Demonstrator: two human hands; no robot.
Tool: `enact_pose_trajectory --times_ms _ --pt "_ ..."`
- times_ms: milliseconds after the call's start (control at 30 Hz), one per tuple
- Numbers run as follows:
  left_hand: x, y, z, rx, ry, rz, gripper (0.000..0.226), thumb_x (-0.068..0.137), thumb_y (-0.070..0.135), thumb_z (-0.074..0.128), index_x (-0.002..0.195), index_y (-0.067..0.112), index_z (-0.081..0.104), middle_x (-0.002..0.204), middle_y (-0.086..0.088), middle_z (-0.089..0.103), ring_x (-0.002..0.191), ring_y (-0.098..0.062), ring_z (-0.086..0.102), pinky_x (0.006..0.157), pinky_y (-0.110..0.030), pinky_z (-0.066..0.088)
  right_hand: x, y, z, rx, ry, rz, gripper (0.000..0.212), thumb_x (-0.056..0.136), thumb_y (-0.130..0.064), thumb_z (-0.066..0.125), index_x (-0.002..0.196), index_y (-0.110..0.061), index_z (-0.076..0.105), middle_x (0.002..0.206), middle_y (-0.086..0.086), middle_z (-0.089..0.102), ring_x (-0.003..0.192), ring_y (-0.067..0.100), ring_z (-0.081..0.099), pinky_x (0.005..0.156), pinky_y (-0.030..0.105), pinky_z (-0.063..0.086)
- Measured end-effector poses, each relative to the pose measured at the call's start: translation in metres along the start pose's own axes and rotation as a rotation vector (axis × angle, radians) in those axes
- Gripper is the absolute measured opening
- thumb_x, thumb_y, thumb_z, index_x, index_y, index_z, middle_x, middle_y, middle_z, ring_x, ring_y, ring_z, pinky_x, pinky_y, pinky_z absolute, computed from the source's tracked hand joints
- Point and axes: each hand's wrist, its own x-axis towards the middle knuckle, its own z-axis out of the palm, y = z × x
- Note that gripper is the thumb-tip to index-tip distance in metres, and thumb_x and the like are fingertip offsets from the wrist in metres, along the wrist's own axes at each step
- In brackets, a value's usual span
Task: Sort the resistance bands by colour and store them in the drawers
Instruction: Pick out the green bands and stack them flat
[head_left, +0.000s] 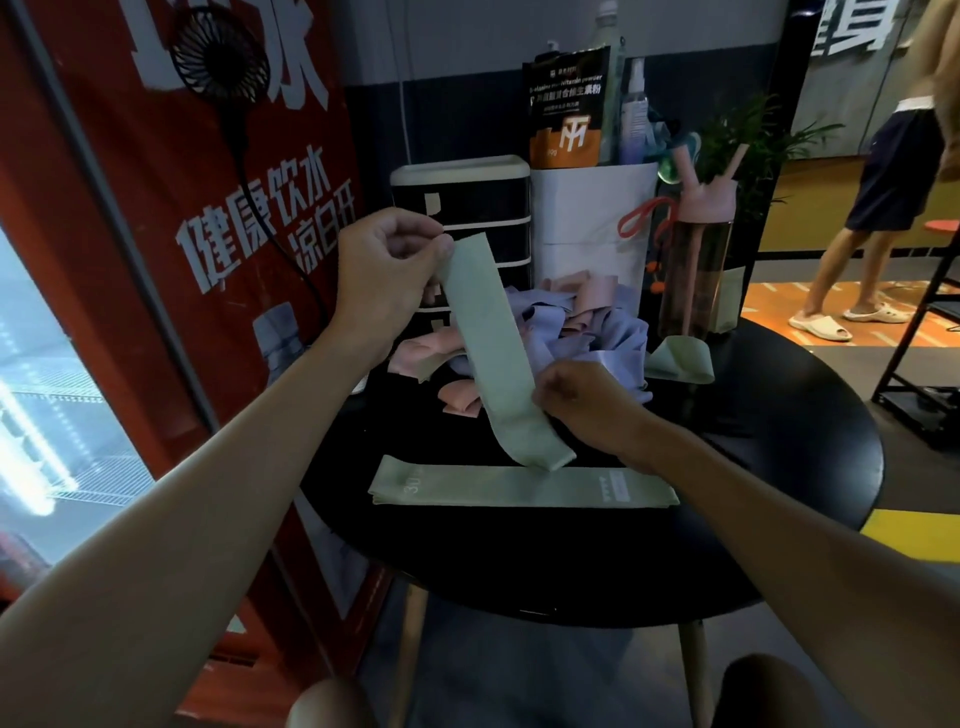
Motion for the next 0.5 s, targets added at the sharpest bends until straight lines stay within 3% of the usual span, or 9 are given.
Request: enact_pose_trajectory --times_ms 133,233,300,400,500 --pt "0.005 -0.008 -0.01 -0.024 0.031 -0.007 0.007 0.091 0.002 0.067 0.092 0.008 0.065 0.076 -0.007 0.068 0.059 -0.009 0.063 0.053 -0.023 0.051 -0.002 -0.004 0.0 0.094 0.006 -0.014 0.018 0.098 -0.011 0.051 0.082 -0.014 0.059 0.065 -0.008 0.055 0.059 0.004 0.047 0.057 0.017 0.038" --pt "0.009 -0.007 -0.011 -0.089 -0.003 -0.013 0.01 0.096 0.0 0.06 0.099 0.009 0.065 0.083 -0.007 0.068 0.068 -0.009 0.065 0.065 -0.023 0.055 0.001 -0.013 0.002 0.144 0.019 -0.07 0.013 0.096 -0.014 0.057 0.085 -0.014 0.064 0.068 -0.015 0.059 0.059 -0.008 0.053 0.059 0.008 0.039" --pt "0.009 -0.004 -0.01 -0.137 -0.054 -0.03 0.012 0.099 0.003 0.057 0.105 0.009 0.065 0.086 -0.006 0.067 0.073 -0.01 0.065 0.071 -0.025 0.055 0.005 -0.016 0.004 0.174 0.055 -0.115 0.007 0.092 -0.018 0.065 0.098 -0.018 0.062 0.085 -0.012 0.063 0.077 -0.01 0.059 0.074 0.01 0.045" --pt "0.007 0.001 -0.009 -0.17 -0.149 -0.038 0.014 0.098 0.005 0.058 0.106 0.013 0.066 0.084 -0.007 0.062 0.072 -0.009 0.061 0.07 -0.021 0.052 0.008 -0.022 0.005 0.204 0.022 -0.135 0.05 0.086 -0.023 0.072 0.131 -0.019 0.05 0.122 -0.005 0.059 0.115 0.003 0.055 0.097 0.023 0.046" --pt "0.005 0.004 -0.009 -0.132 -0.232 -0.026 0.033 0.091 -0.009 0.053 0.108 0.016 0.066 0.082 -0.001 0.055 0.067 -0.005 0.052 0.062 -0.016 0.044 0.008 -0.033 0.007 0.231 -0.019 -0.189 0.05 0.085 -0.023 0.074 0.13 -0.022 0.054 0.127 -0.009 0.06 0.119 0.003 0.054 0.099 0.022 0.047"
